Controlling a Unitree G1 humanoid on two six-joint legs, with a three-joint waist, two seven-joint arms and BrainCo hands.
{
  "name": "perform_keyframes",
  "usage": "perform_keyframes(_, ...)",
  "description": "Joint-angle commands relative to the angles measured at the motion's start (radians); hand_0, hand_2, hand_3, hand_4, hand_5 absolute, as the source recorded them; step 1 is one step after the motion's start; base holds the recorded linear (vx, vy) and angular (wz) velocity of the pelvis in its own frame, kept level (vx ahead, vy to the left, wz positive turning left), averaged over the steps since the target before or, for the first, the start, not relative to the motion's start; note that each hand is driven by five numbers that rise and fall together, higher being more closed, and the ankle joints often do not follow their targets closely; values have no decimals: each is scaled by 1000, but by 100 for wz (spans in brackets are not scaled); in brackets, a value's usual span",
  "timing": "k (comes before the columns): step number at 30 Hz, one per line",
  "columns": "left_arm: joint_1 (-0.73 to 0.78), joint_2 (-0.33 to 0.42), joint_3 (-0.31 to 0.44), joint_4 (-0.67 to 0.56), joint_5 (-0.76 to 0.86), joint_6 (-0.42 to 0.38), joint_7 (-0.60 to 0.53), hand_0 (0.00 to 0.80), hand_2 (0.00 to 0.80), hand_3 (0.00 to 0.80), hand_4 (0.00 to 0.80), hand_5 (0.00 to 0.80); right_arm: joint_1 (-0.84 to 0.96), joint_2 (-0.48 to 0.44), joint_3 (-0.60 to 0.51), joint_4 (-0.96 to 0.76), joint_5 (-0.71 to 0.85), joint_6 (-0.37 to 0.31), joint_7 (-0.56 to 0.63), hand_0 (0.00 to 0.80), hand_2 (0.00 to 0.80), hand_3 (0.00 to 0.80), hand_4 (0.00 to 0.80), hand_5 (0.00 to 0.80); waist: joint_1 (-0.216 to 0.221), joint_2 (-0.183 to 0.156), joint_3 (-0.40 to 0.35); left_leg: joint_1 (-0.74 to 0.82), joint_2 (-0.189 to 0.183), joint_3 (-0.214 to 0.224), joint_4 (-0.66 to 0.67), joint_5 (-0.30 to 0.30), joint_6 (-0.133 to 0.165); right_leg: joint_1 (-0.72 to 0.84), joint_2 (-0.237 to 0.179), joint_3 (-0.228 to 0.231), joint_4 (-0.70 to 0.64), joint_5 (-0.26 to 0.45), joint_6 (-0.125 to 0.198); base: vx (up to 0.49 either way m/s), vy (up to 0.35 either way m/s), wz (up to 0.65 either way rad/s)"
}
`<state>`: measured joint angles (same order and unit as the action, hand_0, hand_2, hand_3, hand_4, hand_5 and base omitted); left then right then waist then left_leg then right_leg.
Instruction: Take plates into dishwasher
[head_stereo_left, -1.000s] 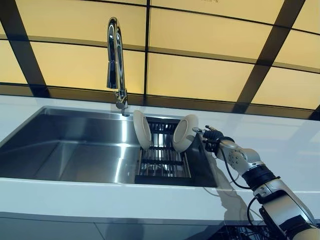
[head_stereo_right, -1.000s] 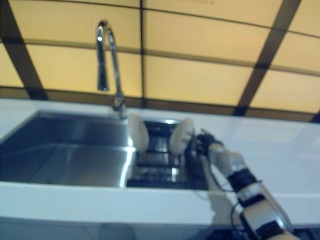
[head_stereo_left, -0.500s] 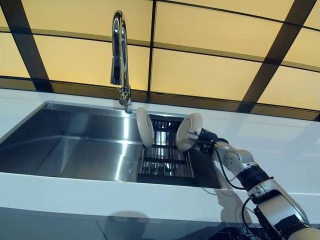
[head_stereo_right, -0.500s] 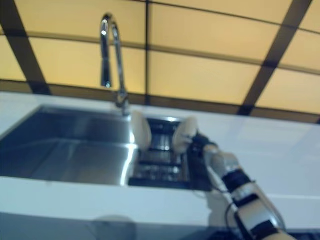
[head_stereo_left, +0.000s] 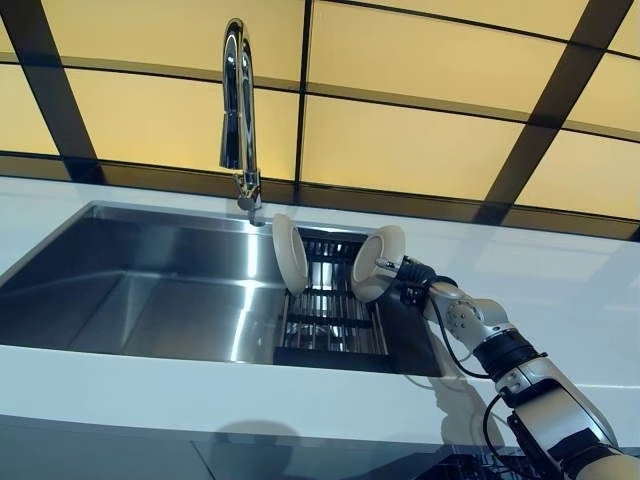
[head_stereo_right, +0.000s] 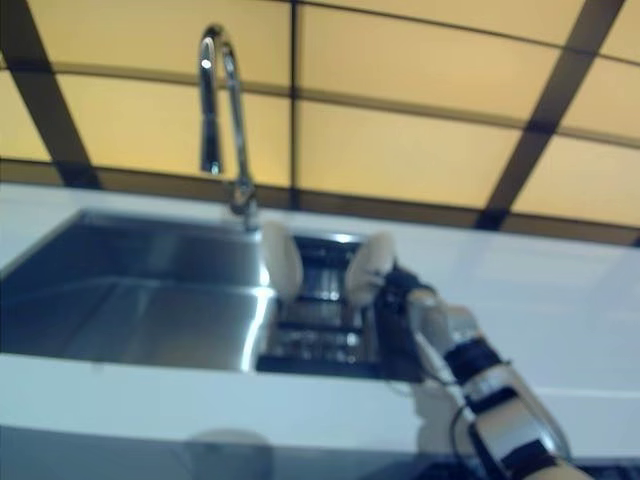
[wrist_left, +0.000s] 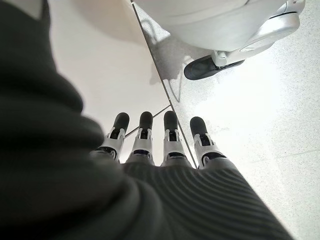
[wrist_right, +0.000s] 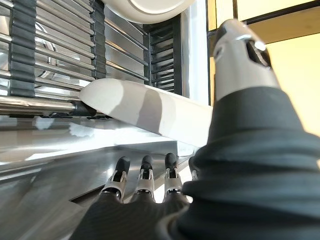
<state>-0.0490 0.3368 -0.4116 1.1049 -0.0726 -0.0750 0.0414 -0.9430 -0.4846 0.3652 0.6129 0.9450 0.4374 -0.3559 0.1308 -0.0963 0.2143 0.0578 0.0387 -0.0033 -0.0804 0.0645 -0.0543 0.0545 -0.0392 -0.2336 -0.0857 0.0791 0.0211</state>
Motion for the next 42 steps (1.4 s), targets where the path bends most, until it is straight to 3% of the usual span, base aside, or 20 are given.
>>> perform_keyframes(1,-56,17,-45,9,-2,-11,11,0,0,0,0,0,-132,-22,20,25,3,-41,-8,0,0,0,0,0,24,-25,3,-24,-52,-11,10,-35,44,14,18,30,52,-55,11,0,0,0)
perform_keyframes(16,-65,23,-50,-1,-9,-8,14,0,0,0,0,0,-155,-30,15,65,5,-48,-31,0,0,0,0,0,31,-26,20,-35,-56,-19,8,-33,47,4,17,26,53,-50,13,-1,0,0)
perform_keyframes(18,-69,23,-54,1,-14,-7,13,0,0,0,0,0,-160,-31,17,63,5,-44,-31,63,63,63,63,63,29,-26,20,-34,-57,-20,8,-33,48,2,16,27,53,-49,14,-4,11,6)
perform_keyframes(21,-68,23,-52,2,-14,-11,13,0,0,0,0,0,-158,-29,19,58,3,-44,-36,82,82,82,82,82,28,-25,20,-36,-58,-18,8,-33,48,1,15,28,53,-49,15,-1,8,3)
perform_keyframes(23,-66,21,-50,0,-13,-10,16,0,0,0,0,0,-155,-28,18,54,6,-45,-39,163,163,163,163,163,28,-25,20,-36,-58,-18,8,-34,50,0,14,30,54,-49,15,0,0,0)
perform_keyframes(25,-69,19,-51,-1,-14,-6,18,0,0,0,0,0,-157,-24,16,52,5,-42,-45,176,176,176,176,176,26,-24,20,-35,-59,-18,7,-34,51,-2,14,31,55,-48,15,0,0,0)
perform_keyframes(27,-70,20,-49,0,-15,-7,17,0,0,0,0,0,-155,-23,16,49,1,-40,-46,276,276,276,276,276,26,-22,20,-36,-60,-18,6,-34,51,-2,13,33,55,-47,16,0,0,0)
perform_keyframes(29,-72,20,-51,0,-17,-6,17,0,0,0,0,0,-158,-21,19,49,1,-43,-49,282,282,282,282,282,25,-21,22,-36,-61,-17,7,-34,52,-3,12,34,56,-47,16,0,0,0)
perform_keyframes(31,-74,18,-48,5,-18,-8,17,0,0,0,0,0,-158,-20,20,51,-2,-42,-48,414,414,414,414,414,23,-20,21,-35,-61,-16,7,-34,53,-4,11,35,58,-47,17,0,0,0)
perform_keyframes(38,-74,16,-49,1,-20,-3,20,0,0,0,0,0,-158,-20,20,46,-7,-43,-50,505,505,505,505,505,22,-19,19,-33,-63,-15,5,-36,54,-5,8,35,58,-45,21,0,0,0)
perform_keyframes(42,-74,17,-48,3,-22,-8,17,0,0,0,0,0,-160,-20,20,46,-23,-38,-48,511,511,511,511,511,22,-15,17,-35,-65,-14,5,-36,57,-7,5,37,59,-45,21,0,0,0)
